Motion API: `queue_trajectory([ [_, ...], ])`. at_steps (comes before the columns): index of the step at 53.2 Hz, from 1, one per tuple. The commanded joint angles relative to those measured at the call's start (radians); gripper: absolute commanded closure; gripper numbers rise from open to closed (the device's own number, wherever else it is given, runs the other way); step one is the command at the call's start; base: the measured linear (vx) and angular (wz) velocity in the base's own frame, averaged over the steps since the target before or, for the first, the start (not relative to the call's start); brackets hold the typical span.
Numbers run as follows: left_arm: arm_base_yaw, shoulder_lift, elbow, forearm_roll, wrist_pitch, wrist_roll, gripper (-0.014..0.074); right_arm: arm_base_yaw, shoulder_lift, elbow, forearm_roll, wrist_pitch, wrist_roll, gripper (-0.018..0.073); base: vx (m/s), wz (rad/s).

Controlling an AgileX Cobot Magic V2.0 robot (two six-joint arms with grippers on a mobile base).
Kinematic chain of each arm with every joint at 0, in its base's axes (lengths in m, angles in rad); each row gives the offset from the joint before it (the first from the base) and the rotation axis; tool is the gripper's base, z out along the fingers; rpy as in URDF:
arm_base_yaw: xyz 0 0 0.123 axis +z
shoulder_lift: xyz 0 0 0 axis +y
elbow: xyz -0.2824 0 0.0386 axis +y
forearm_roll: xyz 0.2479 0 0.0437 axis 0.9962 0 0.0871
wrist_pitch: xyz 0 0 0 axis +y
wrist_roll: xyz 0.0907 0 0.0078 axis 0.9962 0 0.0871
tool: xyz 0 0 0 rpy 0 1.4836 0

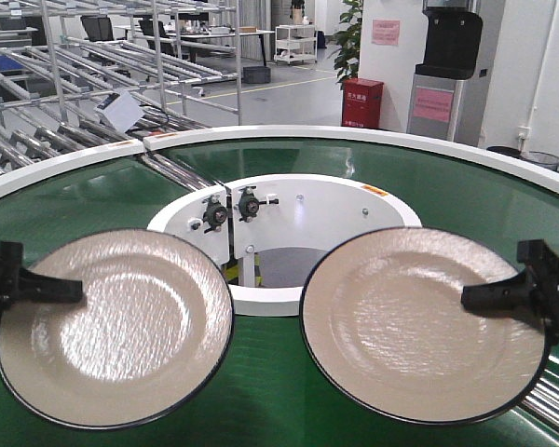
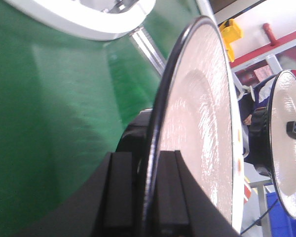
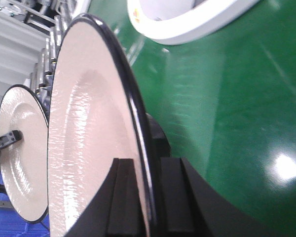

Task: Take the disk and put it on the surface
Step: 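Close both grippers on the plate rims and lift the plates, then hold both plates upright while the base drives to the steel table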

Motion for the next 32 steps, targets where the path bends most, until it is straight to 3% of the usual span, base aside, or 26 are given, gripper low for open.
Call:
queue_trajectory([
  [1,-0.005,-0.102,-0.034,-0.144,0.068,-0.021,0.0604,-0.005,-0.08,-0.03,0.119,0.022,-0.002,0.0568,0.0,0.0],
  [5,-0.005,-0.161,-0.034,-0.135,0.05,-0.049,0.0604,-0.005,-0.112,-0.03,0.121,0.021,0.003,0.0568,0.0,0.0],
  [32,-0.005,-0.187,-0.034,-0.136,0.053,-0.044,0.0604,-0.005,-0.115,-0.03,0.123,0.026,0.003,0.0568,0.0,0.0],
])
